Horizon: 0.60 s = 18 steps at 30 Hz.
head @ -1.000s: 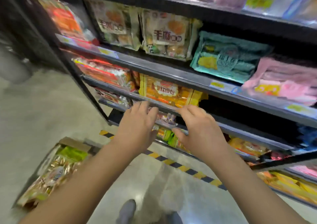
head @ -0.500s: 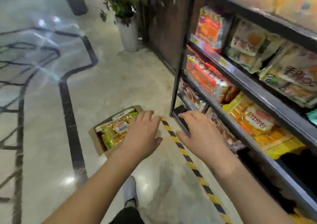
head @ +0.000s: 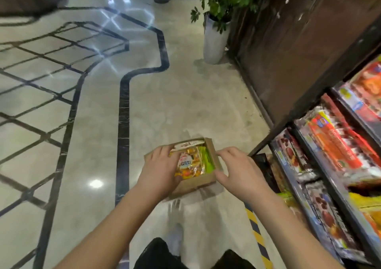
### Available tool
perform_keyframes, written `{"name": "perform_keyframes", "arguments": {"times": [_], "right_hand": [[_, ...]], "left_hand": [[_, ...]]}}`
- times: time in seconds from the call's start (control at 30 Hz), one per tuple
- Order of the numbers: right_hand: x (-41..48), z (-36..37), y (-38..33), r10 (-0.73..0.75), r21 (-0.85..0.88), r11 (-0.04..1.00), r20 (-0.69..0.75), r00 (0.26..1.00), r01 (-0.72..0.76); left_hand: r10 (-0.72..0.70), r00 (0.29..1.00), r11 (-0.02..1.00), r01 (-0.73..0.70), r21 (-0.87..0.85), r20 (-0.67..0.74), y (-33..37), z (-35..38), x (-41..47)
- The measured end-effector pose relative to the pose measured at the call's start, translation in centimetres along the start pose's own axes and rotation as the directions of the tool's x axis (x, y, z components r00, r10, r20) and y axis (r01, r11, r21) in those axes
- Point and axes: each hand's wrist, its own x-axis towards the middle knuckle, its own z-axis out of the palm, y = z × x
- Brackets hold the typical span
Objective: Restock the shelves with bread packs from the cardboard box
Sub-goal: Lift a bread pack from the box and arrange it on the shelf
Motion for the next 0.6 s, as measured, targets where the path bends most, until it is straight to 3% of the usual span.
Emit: {"name": "perform_keyframes", "arguments": {"times": [0.27, 0.6], "right_hand": [[8.7, 1.5, 0.4, -0.024, 0.001, 1.000, 0.119, 0.993, 0.024], [21.2, 4.8, 5.4, -0.112, 0.028, 0.994, 0.282, 0.953, 0.109]], "left_hand": [[-0.107, 0.993, 0.993, 0.110, -0.044, 0.059, -4.6, 0.6, 6.2], [-0.243, 0.950, 0.964, 0.259, -0.062, 0.195, -5.0, 3.4, 15.9]]}}
